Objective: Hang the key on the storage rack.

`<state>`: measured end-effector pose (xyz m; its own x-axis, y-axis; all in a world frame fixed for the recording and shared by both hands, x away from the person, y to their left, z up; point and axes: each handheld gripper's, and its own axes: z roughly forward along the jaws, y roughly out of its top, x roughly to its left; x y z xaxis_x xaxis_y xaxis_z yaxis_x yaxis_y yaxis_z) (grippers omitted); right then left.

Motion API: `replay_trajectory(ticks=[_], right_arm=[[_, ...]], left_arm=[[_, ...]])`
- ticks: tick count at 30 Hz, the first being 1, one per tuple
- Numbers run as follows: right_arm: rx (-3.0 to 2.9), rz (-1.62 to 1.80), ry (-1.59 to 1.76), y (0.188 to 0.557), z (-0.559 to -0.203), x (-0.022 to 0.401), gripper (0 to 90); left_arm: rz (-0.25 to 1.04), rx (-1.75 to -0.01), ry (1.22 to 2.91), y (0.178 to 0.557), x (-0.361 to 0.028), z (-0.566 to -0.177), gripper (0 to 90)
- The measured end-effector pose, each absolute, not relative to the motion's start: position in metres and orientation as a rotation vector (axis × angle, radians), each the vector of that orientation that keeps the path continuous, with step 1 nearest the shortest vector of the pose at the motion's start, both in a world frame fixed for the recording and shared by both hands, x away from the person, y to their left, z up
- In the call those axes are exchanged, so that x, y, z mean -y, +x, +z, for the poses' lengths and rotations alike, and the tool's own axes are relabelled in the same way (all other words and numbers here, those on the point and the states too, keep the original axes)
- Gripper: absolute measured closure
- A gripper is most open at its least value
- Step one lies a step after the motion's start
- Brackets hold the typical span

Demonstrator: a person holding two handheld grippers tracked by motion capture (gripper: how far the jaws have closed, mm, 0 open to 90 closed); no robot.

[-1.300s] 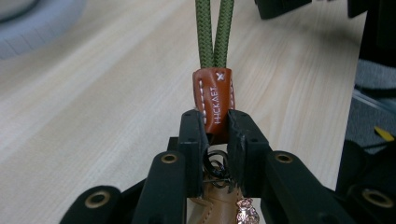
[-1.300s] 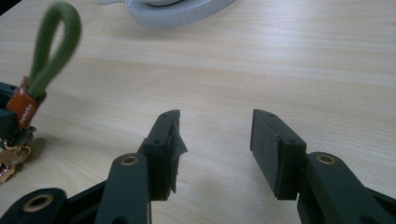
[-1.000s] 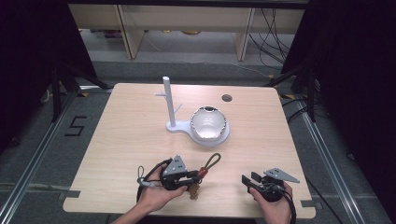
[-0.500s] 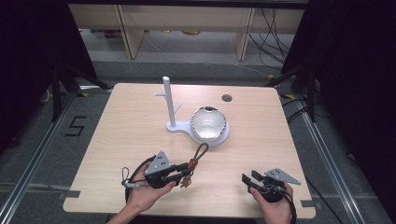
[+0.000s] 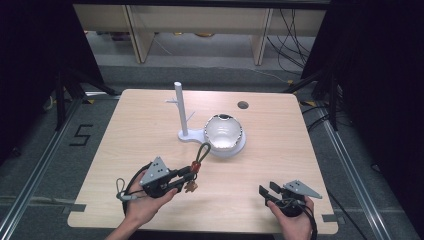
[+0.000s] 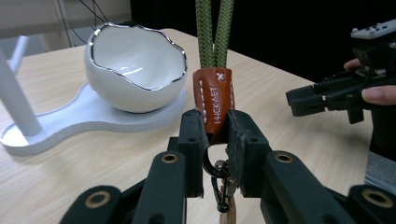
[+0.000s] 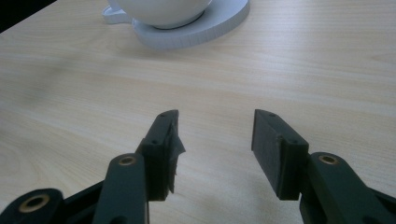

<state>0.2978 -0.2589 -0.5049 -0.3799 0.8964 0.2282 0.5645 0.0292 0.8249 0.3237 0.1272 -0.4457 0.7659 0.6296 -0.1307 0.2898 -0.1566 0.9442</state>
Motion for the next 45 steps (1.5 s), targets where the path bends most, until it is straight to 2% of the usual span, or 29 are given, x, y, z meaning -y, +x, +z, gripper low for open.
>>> replay_trajectory(ticks=[9, 45], right_arm=[[-1.955, 1.278, 1.485, 0.297, -0.504, 0.257, 51.8], [-1.936, 1.302, 1.46, 0.297, -0.502, 0.258, 51.5]], left_arm=[[0.426, -0.778, 1.711, 0.325, -0.143, -0.438, 75.5], [0.525, -0.853, 1.632, 0.326, -0.187, -0.43, 75.4]])
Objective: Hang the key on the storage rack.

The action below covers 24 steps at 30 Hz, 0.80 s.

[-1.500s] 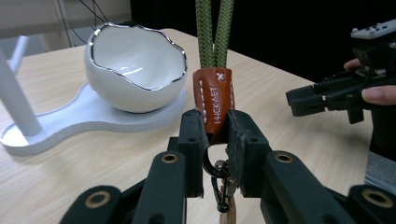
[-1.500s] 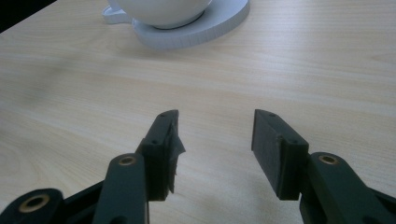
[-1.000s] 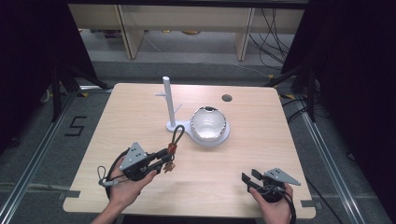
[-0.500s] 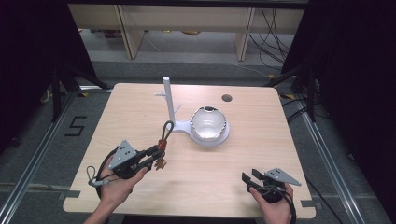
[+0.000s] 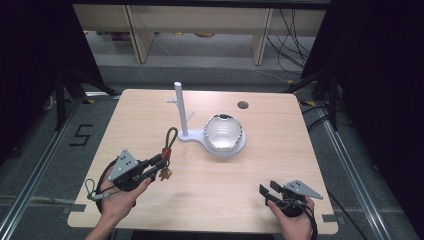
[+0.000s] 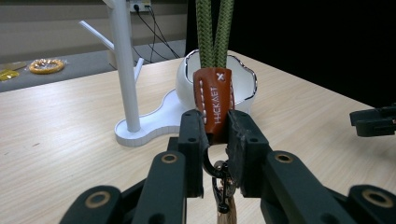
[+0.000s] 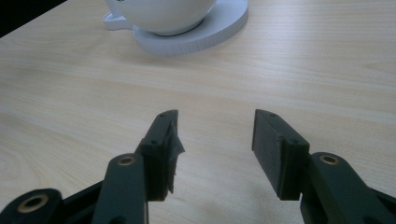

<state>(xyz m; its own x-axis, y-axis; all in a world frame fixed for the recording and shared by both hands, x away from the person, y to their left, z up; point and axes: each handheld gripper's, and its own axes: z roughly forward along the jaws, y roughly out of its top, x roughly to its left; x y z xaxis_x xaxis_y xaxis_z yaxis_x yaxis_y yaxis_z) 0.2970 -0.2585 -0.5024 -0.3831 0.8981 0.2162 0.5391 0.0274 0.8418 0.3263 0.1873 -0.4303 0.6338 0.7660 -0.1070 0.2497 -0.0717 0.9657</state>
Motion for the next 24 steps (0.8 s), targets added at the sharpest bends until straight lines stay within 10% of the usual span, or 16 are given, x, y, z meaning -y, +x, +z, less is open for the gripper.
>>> replay_trajectory(ticks=[24], right_arm=[[-1.936, 1.291, 1.454, 0.297, -0.502, 0.257, 51.1]], left_arm=[[0.57, -0.909, 1.6, 0.331, -0.211, -0.425, 75.4]])
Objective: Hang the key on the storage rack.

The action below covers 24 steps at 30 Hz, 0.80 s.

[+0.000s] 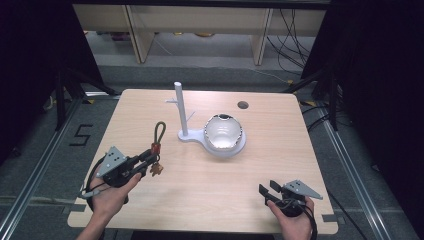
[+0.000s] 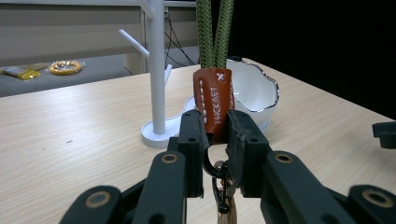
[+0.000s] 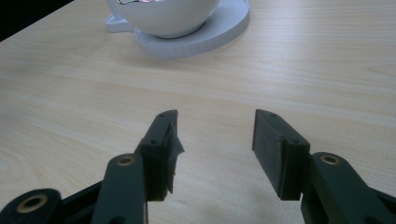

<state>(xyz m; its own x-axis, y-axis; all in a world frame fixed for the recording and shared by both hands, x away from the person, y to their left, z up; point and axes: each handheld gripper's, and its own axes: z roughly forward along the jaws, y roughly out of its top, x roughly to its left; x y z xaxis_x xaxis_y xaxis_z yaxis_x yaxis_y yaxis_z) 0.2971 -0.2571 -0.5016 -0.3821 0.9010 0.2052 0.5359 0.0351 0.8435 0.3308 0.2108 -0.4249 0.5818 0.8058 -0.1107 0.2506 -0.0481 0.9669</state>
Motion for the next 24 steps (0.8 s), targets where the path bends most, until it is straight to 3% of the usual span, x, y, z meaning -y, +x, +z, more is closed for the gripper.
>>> replay_trajectory(ticks=[24], right_arm=[[-1.916, 1.294, 1.509, 0.294, -0.497, 0.255, 50.1]], left_arm=[[0.597, -0.952, 1.587, 0.353, -0.221, -0.422, 75.5]])
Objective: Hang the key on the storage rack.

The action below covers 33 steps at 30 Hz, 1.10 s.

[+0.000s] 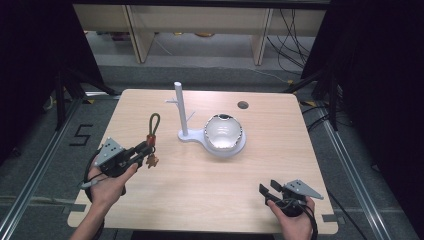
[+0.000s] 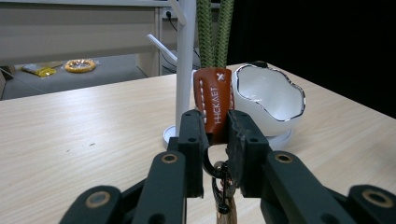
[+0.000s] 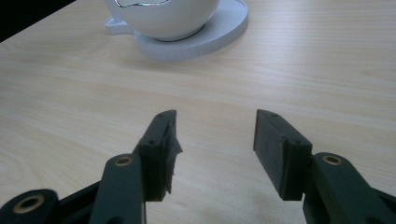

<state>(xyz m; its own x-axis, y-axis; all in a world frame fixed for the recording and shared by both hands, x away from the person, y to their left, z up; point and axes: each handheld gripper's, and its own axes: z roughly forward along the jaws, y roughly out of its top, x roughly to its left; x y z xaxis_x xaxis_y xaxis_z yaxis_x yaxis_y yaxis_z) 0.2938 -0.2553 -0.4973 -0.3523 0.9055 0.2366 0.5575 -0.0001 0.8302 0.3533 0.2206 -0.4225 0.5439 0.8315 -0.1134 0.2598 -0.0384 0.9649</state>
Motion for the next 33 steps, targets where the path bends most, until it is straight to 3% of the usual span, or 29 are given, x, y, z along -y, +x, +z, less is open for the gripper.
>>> replay_trajectory(ticks=[33], right_arm=[[-1.924, 1.282, 1.46, 0.295, -0.497, 0.259, 50.1]], left_arm=[[0.615, -0.995, 1.587, 0.381, -0.218, -0.42, 75.4]])
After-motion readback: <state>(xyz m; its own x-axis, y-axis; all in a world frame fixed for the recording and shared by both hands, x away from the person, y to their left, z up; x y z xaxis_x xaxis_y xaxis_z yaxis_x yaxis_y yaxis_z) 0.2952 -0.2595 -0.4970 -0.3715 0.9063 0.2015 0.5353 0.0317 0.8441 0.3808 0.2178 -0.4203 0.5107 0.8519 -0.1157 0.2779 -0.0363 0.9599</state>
